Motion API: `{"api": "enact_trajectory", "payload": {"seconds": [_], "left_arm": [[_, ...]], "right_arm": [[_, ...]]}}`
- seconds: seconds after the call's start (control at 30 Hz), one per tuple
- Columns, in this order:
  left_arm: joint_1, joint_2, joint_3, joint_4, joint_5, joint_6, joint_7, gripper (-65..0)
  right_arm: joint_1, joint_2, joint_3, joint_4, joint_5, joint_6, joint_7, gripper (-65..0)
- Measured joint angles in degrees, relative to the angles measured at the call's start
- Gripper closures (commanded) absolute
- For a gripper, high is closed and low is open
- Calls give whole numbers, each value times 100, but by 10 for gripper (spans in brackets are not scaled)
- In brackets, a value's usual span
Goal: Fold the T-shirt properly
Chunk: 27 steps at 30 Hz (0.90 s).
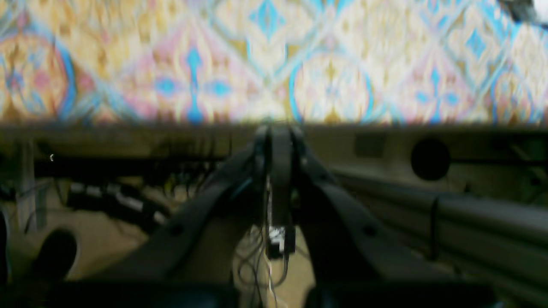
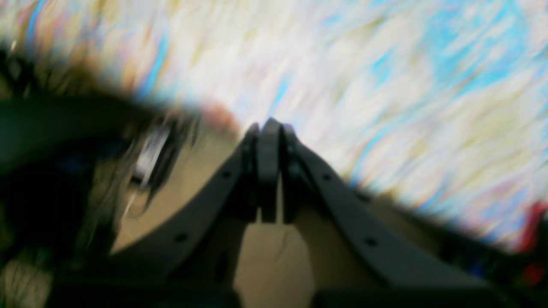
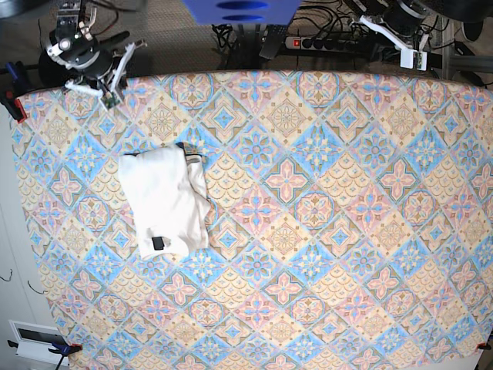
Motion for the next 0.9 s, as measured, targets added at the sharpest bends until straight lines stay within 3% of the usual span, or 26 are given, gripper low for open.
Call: {"api": "enact_trajectory", "payload": {"seconds": [0.17, 0.27, 0.43, 0.6, 0.9], "left_arm": [[238, -2, 0, -105, 20, -48, -35, -10], [262, 2, 0, -485, 339, -11, -44, -10], [28, 94, 101, -1281, 678, 4, -74, -9], [-570, 275, 417, -2396, 1217, -46, -831, -9], [-1878, 662, 1141, -4452, 1788, -46, -883, -9]], "right_arm": [[-496, -15, 0, -48, 20, -15, 92, 0], [-754, -33, 0, -111, 28, -31, 85, 0], [-796, -35, -37, -1086, 33, -31, 133, 0], [-761, -33, -46, -2573, 15, -39, 957, 0], [625, -52, -404, -5512, 39, -79, 2037, 0]]}}
